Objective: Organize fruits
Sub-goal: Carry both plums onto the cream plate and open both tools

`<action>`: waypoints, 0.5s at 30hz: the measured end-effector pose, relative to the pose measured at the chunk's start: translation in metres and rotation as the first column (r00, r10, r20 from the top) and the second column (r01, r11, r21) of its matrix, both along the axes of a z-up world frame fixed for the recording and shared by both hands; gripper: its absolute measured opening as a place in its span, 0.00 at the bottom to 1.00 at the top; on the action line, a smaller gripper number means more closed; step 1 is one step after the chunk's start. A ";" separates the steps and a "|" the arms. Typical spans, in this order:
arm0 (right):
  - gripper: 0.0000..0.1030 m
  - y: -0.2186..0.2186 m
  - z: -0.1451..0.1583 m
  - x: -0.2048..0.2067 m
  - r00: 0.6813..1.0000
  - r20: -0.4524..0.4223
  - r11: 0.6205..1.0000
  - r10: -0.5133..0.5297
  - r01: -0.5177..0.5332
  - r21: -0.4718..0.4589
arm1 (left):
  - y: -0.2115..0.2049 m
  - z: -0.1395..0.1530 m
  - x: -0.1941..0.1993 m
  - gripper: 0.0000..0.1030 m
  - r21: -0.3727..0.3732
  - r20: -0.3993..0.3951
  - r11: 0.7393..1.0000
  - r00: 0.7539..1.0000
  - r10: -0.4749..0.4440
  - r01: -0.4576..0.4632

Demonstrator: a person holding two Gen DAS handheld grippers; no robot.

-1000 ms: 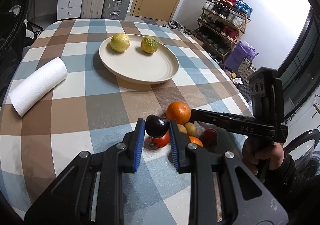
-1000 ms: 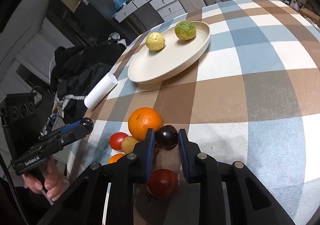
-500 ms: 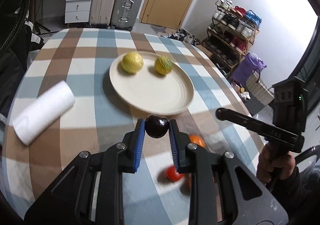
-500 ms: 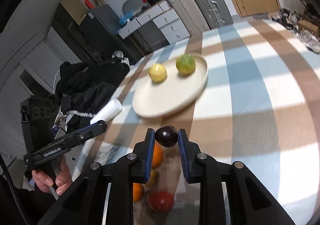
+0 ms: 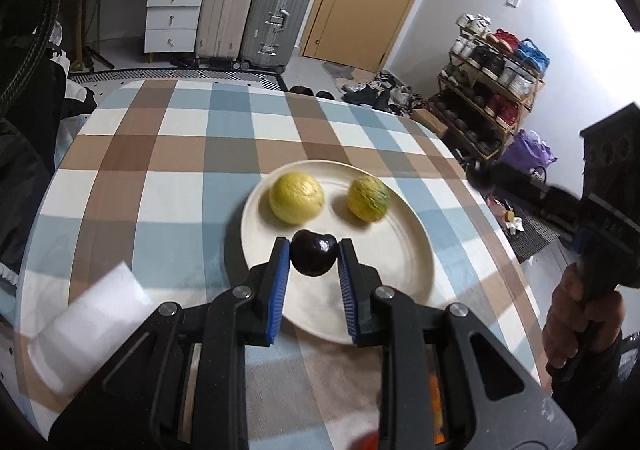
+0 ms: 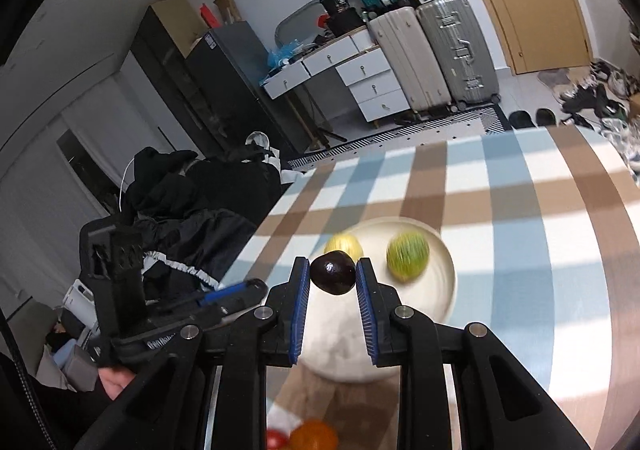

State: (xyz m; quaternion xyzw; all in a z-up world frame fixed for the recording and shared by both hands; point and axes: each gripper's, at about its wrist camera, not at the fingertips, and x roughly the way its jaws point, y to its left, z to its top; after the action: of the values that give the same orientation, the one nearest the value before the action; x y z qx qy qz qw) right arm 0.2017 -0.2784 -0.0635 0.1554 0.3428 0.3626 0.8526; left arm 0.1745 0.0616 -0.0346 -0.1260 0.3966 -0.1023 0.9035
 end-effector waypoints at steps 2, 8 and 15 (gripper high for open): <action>0.23 0.008 0.004 0.017 1.000 0.013 1.000 0.012 -0.012 0.007 | 0.003 -0.005 0.013 0.21 0.010 -0.006 1.000 1.000 0.011 -0.011; 0.23 0.038 0.001 0.068 0.999 -0.002 0.999 0.033 -0.034 -0.012 | 0.007 -0.023 0.044 0.21 0.016 -0.042 1.000 0.999 0.002 -0.001; 0.23 0.075 -0.036 0.107 0.994 -0.087 0.991 0.063 -0.072 -0.109 | 0.009 -0.042 0.060 0.21 0.009 -0.075 1.000 0.997 -0.019 0.020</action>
State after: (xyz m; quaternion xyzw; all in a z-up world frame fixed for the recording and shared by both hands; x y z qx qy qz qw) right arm 0.3088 -0.2029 -0.0991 0.1108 0.4029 0.3647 0.8321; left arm 0.2347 0.0708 -0.0762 -0.1216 0.4320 -0.1045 0.8875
